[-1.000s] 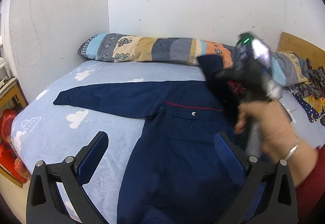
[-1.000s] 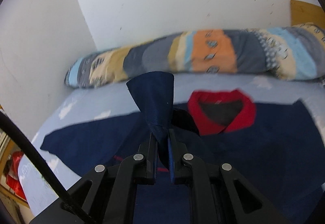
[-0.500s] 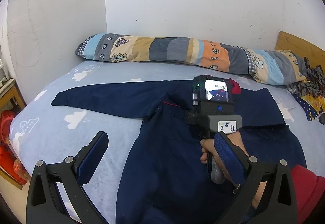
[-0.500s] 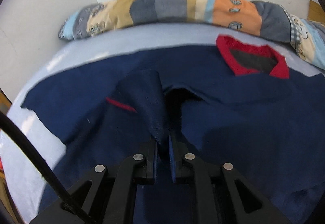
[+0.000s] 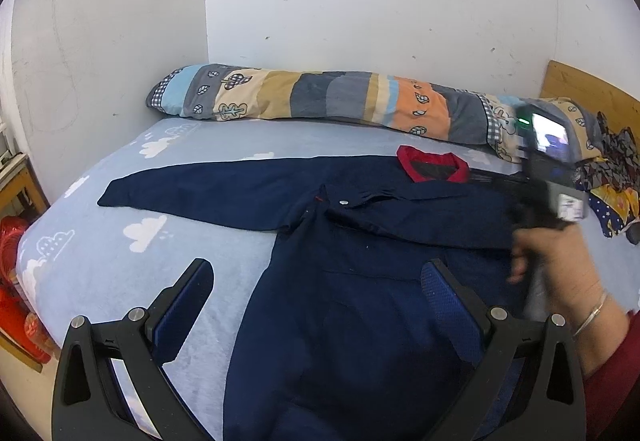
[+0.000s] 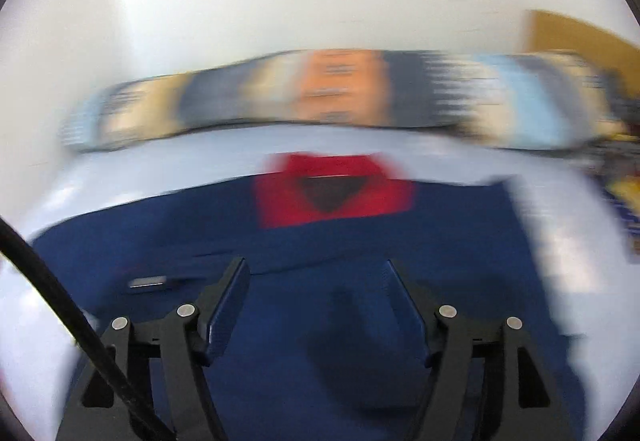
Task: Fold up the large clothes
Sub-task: 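Lift the sleeve and carry it across the jacket body with the right gripper, then lay the sleeve on the jacket and open the right gripper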
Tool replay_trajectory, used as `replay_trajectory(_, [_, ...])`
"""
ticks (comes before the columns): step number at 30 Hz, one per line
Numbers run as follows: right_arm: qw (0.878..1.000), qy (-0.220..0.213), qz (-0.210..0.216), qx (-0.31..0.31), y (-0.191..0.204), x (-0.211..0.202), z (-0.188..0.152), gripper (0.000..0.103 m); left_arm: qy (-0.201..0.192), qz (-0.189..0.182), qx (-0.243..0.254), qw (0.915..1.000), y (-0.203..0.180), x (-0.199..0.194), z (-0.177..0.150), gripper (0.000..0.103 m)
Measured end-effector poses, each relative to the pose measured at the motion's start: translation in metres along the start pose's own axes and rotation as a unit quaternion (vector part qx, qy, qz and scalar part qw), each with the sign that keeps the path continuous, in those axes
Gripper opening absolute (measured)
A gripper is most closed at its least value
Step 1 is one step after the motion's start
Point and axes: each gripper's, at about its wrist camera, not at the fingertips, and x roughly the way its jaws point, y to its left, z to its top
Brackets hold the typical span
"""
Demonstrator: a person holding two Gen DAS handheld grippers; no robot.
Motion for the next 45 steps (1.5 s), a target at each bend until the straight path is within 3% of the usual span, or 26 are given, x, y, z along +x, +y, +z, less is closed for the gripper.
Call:
replay_trajectory(2, [0.997, 0.022, -0.065, 0.022, -0.042, 0.012, -0.003, 0.073, -0.001, 0.0, 0.004, 1.0, -0.004, 0.001, -0.001, 0.103])
replay_trajectory(4, [0.993, 0.048, -0.092, 0.057, -0.078, 0.024, -0.012, 0.073, 0.002, 0.002, 0.01, 1.0, -0.008, 0.003, -0.002, 0.103])
replay_trajectory(7, [0.983, 0.113, -0.105, 0.097, -0.12, 0.052, -0.037, 0.073, 0.008, 0.002, 0.016, 0.9998, -0.014, 0.008, -0.003, 0.103])
replay_trajectory(9, [0.979, 0.149, -0.087, 0.103, -0.127, 0.068, -0.05, 0.074, 0.01, 0.003, 0.02, 0.9997, -0.017, 0.01, -0.004, 0.103])
replay_trajectory(14, [0.98, 0.148, -0.089, 0.102, -0.114, 0.056, -0.044, 0.074, 0.016, 0.007, 0.027, 0.9995, -0.019, 0.015, -0.007, 0.103])
replay_trajectory(16, [0.986, 0.114, -0.072, 0.098, -0.103, 0.042, -0.034, 0.075, 0.02, 0.005, 0.021, 0.9996, -0.017, 0.016, -0.007, 0.103])
replay_trajectory(17, [0.989, 0.106, -0.064, 0.084, -0.091, 0.038, -0.028, 0.08, 0.021, 0.004, 0.018, 0.9996, -0.017, 0.016, -0.007, 0.103])
replay_trajectory(21, [0.994, 0.104, -0.018, 0.028, -0.044, 0.037, -0.033, 0.081, 0.019, 0.007, 0.019, 0.9996, -0.017, 0.015, -0.007, 0.103])
replay_trajectory(24, [0.991, 0.122, -0.052, -0.024, -0.018, 0.049, -0.044, 0.081, 0.023, 0.009, 0.021, 0.9995, -0.016, 0.017, -0.008, 0.103])
replay_trajectory(27, [0.989, 0.136, -0.06, -0.011, -0.028, 0.056, -0.048, 0.081, 0.026, 0.014, 0.018, 0.9994, -0.011, 0.018, -0.009, 0.103])
replay_trajectory(30, [0.988, 0.134, -0.057, 0.043, -0.069, 0.058, -0.044, 0.081, 0.027, 0.011, 0.01, 0.9995, -0.005, 0.018, -0.007, 0.103])
replay_trajectory(34, [0.978, 0.179, -0.056, 0.096, -0.115, 0.063, -0.055, 0.081, 0.03, 0.004, 0.007, 0.9995, -0.005, 0.018, -0.007, 0.103])
replay_trajectory(37, [0.983, 0.168, -0.04, 0.06, -0.106, 0.049, -0.051, 0.081, 0.036, 0.005, 0.002, 0.9993, -0.003, 0.022, -0.006, 0.103])
replay_trajectory(39, [0.987, 0.153, -0.009, 0.042, -0.09, 0.04, -0.052, 0.082, 0.043, 0.007, -0.007, 0.999, 0.001, 0.027, -0.005, 0.103])
replay_trajectory(42, [0.977, 0.211, -0.001, -0.017, -0.058, 0.056, -0.071, 0.087, 0.053, 0.013, -0.017, 0.9984, 0.008, 0.034, -0.004, 0.103])
replay_trajectory(45, [0.979, 0.202, -0.012, -0.027, -0.05, 0.044, -0.069, 0.087, 0.07, 0.026, -0.031, 0.9967, 0.023, 0.047, -0.003, 0.103])
